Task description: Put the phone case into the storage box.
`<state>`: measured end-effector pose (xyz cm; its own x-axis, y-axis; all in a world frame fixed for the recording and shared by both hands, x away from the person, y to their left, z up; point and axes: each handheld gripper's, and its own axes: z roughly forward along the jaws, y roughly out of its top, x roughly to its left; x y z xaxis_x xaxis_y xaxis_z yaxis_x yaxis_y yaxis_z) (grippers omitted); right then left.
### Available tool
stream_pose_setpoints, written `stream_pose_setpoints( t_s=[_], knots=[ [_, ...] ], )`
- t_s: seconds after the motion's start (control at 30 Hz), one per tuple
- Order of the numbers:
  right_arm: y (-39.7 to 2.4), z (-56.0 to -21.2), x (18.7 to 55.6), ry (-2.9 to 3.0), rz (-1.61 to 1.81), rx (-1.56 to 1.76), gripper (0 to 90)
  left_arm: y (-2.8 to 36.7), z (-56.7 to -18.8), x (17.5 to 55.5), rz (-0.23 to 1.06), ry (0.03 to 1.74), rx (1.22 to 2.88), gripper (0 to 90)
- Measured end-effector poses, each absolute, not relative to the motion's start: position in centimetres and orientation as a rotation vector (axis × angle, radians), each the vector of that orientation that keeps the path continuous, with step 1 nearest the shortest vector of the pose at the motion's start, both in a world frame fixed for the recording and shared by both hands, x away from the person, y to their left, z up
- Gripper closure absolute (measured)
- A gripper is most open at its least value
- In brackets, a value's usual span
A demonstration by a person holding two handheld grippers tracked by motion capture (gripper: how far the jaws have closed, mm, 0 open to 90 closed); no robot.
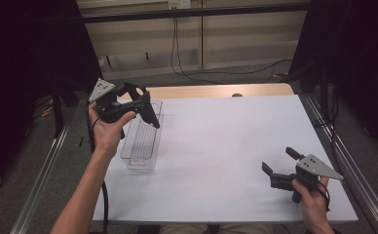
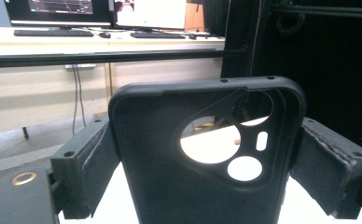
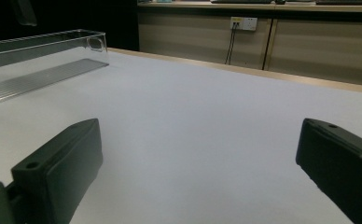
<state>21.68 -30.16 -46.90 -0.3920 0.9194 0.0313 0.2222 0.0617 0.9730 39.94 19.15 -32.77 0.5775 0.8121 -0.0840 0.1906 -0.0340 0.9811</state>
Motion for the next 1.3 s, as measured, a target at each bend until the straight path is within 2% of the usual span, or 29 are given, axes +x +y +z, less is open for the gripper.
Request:
stream_pose_setpoints(
  t_s=[1.3],
  knots=[
    [-30.2,-47.0,21.7,1.711,1.379,1.139,0.1,19.4,-34.7,44.4,0.730,0.988,1.577,13.5]
  ],
)
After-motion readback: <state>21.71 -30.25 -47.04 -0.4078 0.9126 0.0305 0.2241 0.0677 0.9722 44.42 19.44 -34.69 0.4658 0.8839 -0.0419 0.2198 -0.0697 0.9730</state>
